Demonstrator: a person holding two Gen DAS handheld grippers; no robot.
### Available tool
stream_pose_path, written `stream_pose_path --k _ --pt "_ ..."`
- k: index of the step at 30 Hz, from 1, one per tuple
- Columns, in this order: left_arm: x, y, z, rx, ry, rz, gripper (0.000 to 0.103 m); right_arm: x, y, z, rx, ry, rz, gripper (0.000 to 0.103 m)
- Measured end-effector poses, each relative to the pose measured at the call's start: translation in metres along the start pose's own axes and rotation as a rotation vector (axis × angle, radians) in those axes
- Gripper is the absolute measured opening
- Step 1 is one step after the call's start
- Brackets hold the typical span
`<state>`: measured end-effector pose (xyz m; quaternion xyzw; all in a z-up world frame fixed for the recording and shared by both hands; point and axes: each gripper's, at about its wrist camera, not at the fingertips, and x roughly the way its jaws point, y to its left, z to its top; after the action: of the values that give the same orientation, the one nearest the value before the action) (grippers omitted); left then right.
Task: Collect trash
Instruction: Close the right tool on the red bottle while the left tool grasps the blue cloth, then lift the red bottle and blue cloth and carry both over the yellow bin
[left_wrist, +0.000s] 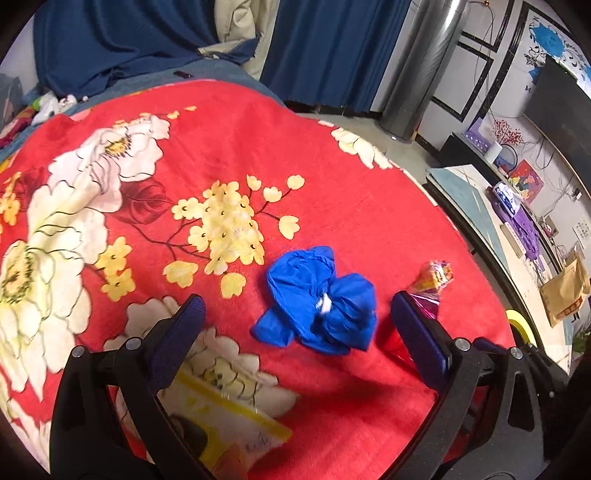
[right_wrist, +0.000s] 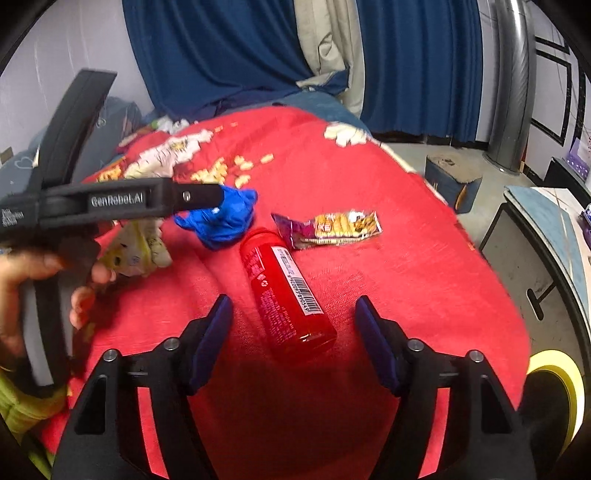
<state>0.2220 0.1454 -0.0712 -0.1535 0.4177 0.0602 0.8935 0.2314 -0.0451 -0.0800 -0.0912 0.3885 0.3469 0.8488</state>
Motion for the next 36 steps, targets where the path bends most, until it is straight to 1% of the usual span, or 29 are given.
stream_pose_path --k 2,4,5,6,8,9,11,12,14,16,20,26,29,31,33,36 --pt "0.008 0.002 0.002 -0.007 0.020 0.001 0.092 0.010 0.001 -0.001 -0.001 0.024 0.001 0.050" --pt "0.013 0.002 0.003 -0.011 0.030 -0.003 0.090 0.015 0.002 -0.005 -0.004 0.030 0.000 0.045" --pt "0.015 0.002 0.003 -0.010 0.034 -0.003 0.085 0.016 0.003 -0.006 -0.006 0.022 -0.004 0.043" --pt "0.017 0.002 0.002 -0.009 0.040 -0.002 0.082 0.016 0.003 -0.006 -0.007 0.015 -0.006 0.043" --pt "0.021 0.001 0.001 -0.003 0.051 -0.005 0.070 0.014 0.004 -0.009 -0.005 -0.001 -0.008 0.041" --pt "0.022 0.000 0.000 0.002 0.052 -0.005 0.066 0.013 0.005 -0.011 -0.004 -0.008 -0.007 0.040" --pt "0.021 -0.003 -0.002 0.014 0.047 -0.006 0.053 0.010 0.006 -0.013 -0.002 -0.018 -0.005 0.038" --pt "0.021 -0.004 -0.003 0.018 0.047 -0.010 0.049 0.009 0.007 -0.014 -0.003 -0.023 -0.004 0.037" --pt "0.018 -0.006 -0.005 0.024 0.045 -0.024 0.032 0.004 0.007 -0.017 0.002 -0.033 0.005 0.036" --pt "0.016 -0.006 -0.006 0.021 0.037 -0.032 0.027 0.000 0.007 -0.018 0.012 -0.036 0.013 0.035" --pt "0.006 -0.001 -0.009 -0.005 0.016 -0.064 0.021 -0.012 0.009 -0.022 0.028 -0.054 0.038 0.035" --pt "-0.015 -0.002 -0.010 -0.021 -0.031 -0.092 0.018 -0.024 0.010 -0.024 0.052 -0.067 0.069 0.034" --pt "-0.025 -0.005 -0.011 -0.012 -0.056 -0.092 0.016 -0.031 0.009 -0.023 0.061 -0.076 0.078 0.034" --pt "-0.032 -0.007 -0.012 -0.002 -0.072 -0.094 0.014 -0.034 0.009 -0.023 0.062 -0.082 0.080 0.034" --pt "-0.038 -0.007 -0.014 0.000 -0.083 -0.101 0.014 -0.037 0.009 -0.022 0.067 -0.089 0.082 0.034" --pt "-0.048 -0.009 -0.016 -0.003 -0.098 -0.122 0.012 -0.043 0.009 -0.022 0.072 -0.094 0.079 0.033"
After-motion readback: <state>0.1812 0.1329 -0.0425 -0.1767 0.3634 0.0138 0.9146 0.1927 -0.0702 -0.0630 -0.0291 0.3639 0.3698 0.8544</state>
